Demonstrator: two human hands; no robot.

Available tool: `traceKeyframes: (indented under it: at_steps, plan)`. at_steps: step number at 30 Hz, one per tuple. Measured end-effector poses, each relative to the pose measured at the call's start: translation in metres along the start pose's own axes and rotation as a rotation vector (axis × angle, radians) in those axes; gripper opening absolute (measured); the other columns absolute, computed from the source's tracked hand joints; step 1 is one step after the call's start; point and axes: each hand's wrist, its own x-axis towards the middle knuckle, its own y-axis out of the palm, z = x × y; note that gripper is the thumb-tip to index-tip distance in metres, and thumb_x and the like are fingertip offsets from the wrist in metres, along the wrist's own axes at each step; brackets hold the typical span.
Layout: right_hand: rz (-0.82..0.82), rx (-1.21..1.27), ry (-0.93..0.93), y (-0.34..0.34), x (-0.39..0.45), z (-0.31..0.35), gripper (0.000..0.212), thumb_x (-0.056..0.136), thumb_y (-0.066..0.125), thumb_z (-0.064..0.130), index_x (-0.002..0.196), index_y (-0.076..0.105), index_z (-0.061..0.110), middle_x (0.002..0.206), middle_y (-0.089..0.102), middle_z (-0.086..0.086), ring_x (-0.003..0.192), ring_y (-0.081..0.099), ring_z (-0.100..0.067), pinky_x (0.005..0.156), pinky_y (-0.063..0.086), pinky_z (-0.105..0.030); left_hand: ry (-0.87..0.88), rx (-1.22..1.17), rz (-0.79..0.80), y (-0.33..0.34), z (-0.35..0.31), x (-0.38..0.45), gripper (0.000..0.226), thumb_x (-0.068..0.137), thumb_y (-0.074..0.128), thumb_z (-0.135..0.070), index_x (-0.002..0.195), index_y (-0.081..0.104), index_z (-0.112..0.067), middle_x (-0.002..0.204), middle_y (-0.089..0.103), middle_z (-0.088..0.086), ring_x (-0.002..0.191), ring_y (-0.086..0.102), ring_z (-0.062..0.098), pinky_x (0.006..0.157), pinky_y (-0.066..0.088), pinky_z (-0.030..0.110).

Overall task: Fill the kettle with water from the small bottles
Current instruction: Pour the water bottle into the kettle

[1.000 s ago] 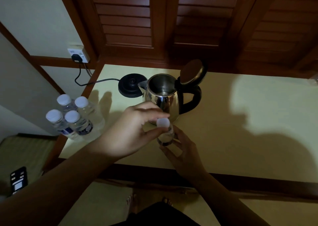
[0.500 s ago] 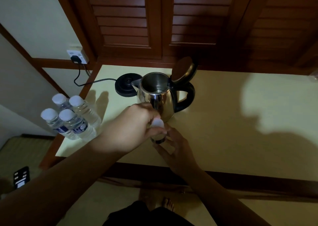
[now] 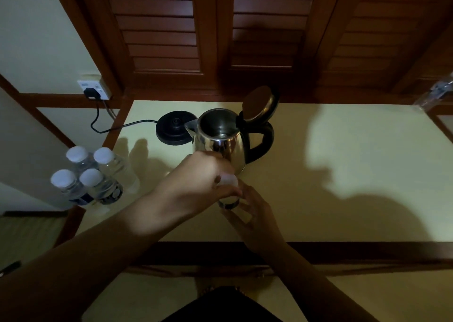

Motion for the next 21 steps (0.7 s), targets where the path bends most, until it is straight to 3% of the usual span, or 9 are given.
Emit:
traceKeyframes:
  at_steps: [3, 6, 10, 12, 15, 18, 21]
  plan:
    - [0.034, -0.036, -0.019, -0.009, 0.001, -0.002, 0.055, 0.096, 0.080, 0.025, 0.146, 0.057, 0.030, 0.136, 0.063, 0.015, 0.126, 0.065, -0.010, 0.099, 0.059, -0.046, 0.052, -0.053, 0.034, -0.005, 0.011, -0.001, 0.020, 0.081, 0.081, -0.034, 0.097, 0.080, -0.023, 0.092, 0.071, -0.007, 0.083, 0.065, 0.006, 0.073, 0.054, 0.037]
    - [0.025, -0.216, -0.032, -0.025, 0.004, 0.000, 0.059, 0.095, 0.079, 0.033, 0.149, 0.056, 0.028, 0.134, 0.063, 0.010, 0.120, 0.063, -0.011, 0.094, 0.057, -0.038, 0.063, -0.100, 0.117, -0.015, 0.023, 0.002, 0.022, 0.084, 0.080, -0.034, 0.105, 0.079, -0.026, 0.099, 0.072, -0.011, 0.091, 0.067, 0.005, 0.077, 0.056, 0.038]
    - [-0.085, -0.385, -0.118, -0.040, -0.003, 0.002, 0.060, 0.095, 0.079, 0.033, 0.150, 0.056, 0.027, 0.134, 0.061, 0.004, 0.119, 0.062, -0.018, 0.095, 0.054, -0.030, -0.016, -0.215, -0.048, 0.004, 0.010, 0.002, 0.010, 0.090, 0.073, -0.038, 0.094, 0.076, -0.029, 0.086, 0.071, -0.013, 0.080, 0.066, 0.004, 0.069, 0.054, 0.032]
    - [-0.141, -0.395, -0.110, -0.048, -0.011, -0.002, 0.064, 0.095, 0.081, 0.026, 0.152, 0.054, 0.027, 0.137, 0.058, 0.001, 0.120, 0.061, -0.016, 0.098, 0.050, -0.018, -0.054, -0.121, -0.065, 0.020, -0.004, 0.004, 0.019, 0.094, 0.063, -0.048, 0.090, 0.065, -0.030, 0.078, 0.063, -0.010, 0.071, 0.061, 0.005, 0.062, 0.053, 0.032]
    - [-0.220, -0.450, -0.121, -0.068, -0.020, -0.007, 0.068, 0.093, 0.083, 0.018, 0.154, 0.054, 0.023, 0.137, 0.057, -0.005, 0.121, 0.058, -0.013, 0.100, 0.043, -0.007, -0.131, 0.218, -0.007, 0.039, -0.023, 0.013, 0.040, 0.100, 0.042, -0.061, 0.074, 0.046, -0.030, 0.065, 0.048, -0.007, 0.061, 0.057, 0.011, 0.059, 0.054, 0.032]
    - [-0.280, -0.488, -0.130, -0.095, -0.025, -0.013, 0.068, 0.093, 0.083, 0.018, 0.154, 0.053, 0.023, 0.137, 0.056, -0.006, 0.122, 0.058, -0.016, 0.099, 0.051, -0.018, -0.178, 0.344, -0.021, 0.058, -0.039, 0.033, 0.057, 0.098, 0.027, -0.069, 0.068, 0.045, -0.024, 0.061, 0.045, -0.004, 0.059, 0.056, 0.019, 0.057, 0.044, 0.029]
    - [-0.318, -0.560, -0.127, -0.128, -0.026, -0.020, 0.070, 0.093, 0.083, 0.020, 0.155, 0.052, 0.027, 0.138, 0.056, -0.005, 0.119, 0.061, -0.019, 0.093, 0.058, -0.031, -0.195, 0.202, 0.030, 0.072, -0.054, 0.062, 0.053, 0.102, 0.033, -0.062, 0.065, 0.038, -0.024, 0.058, 0.041, -0.004, 0.051, 0.043, 0.011, 0.052, 0.030, 0.029]
